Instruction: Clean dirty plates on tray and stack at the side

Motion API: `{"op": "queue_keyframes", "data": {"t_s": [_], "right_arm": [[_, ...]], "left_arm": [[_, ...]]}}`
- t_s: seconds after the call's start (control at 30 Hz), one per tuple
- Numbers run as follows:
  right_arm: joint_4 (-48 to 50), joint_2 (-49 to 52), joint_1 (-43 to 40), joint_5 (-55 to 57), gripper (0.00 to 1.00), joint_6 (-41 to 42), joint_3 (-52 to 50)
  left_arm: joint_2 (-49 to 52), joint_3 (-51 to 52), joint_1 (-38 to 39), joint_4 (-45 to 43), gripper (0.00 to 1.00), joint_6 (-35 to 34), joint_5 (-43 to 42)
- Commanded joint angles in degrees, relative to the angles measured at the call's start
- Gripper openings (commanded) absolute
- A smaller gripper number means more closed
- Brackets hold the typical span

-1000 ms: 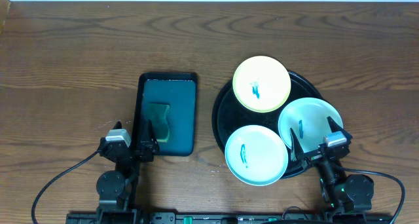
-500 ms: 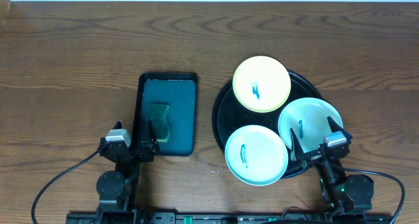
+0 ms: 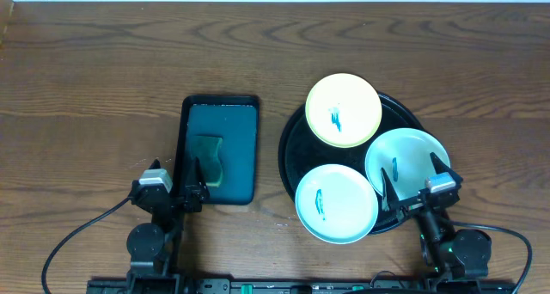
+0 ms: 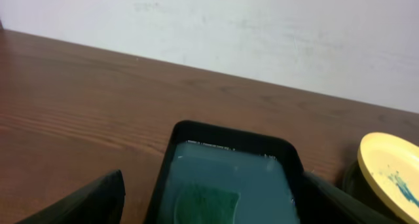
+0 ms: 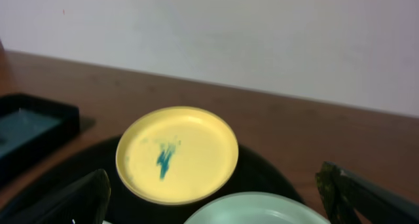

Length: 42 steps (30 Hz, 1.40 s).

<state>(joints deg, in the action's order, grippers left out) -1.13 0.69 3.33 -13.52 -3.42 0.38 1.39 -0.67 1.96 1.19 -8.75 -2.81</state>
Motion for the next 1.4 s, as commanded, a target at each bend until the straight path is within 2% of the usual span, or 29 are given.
{"op": "queue_keyframes", "data": {"t_s": [0.0, 0.1, 0.2, 0.37, 0.57, 0.67, 0.83, 1.0, 1.17, 1.37], "right_arm": [[2.84, -0.31, -0.37, -1.38, 0.99, -0.28, -0.07], [6.25, -0.31, -0.35, -2.47, 0.99, 2.05, 0.07], [6.88, -0.24, -0.35, -4.66, 0.99, 4.59, 1.84], [3.74, 3.39, -0.35, -6.43, 0.99, 4.66, 9.4], [-8.31, 20.06, -0.35, -6.43, 0.99, 4.42, 27.28], [-20.7, 35.06, -0.35, -6.45, 0.99, 3.34, 42.73], [-37.35, 52.09, -0.35, -6.45, 0.99, 3.34, 61.11], [-43.91, 62.93, -0.35, -6.62, 0.99, 4.0, 69.79], [-46.82, 68.26, -0.35, -10.25, 0.99, 5.77, 69.96], [-47.12, 70.93, -0.17, -13.49, 0.99, 7.3, 69.96]], "left_arm": [[0.81, 0.42, -0.22, 1.4, 0.84, 0.35, -3.3], [0.83, 0.15, -0.22, -3.43, 0.84, 0.33, -8.61], [0.96, -2.23, -0.24, -6.56, 0.84, 0.35, -8.22], [6.03, -11.8, -0.24, -3.65, 0.84, 0.35, -7.69], [23.34, -32.98, -0.22, 12.35, 0.84, 0.35, -7.74], [36.04, -48.54, -0.22, 25.83, 0.84, 0.35, -8.17], [47.6, -61.48, -0.22, 40.02, 0.84, 0.33, -8.79], [53.79, -63.69, -0.22, 46.1, 0.84, -0.44, -9.55], [57.99, -63.21, -0.22, 50.9, 0.84, -0.63, -10.97], [67.32, -63.19, -0.22, 54.8, 0.84, -4.46, -10.88]]}}
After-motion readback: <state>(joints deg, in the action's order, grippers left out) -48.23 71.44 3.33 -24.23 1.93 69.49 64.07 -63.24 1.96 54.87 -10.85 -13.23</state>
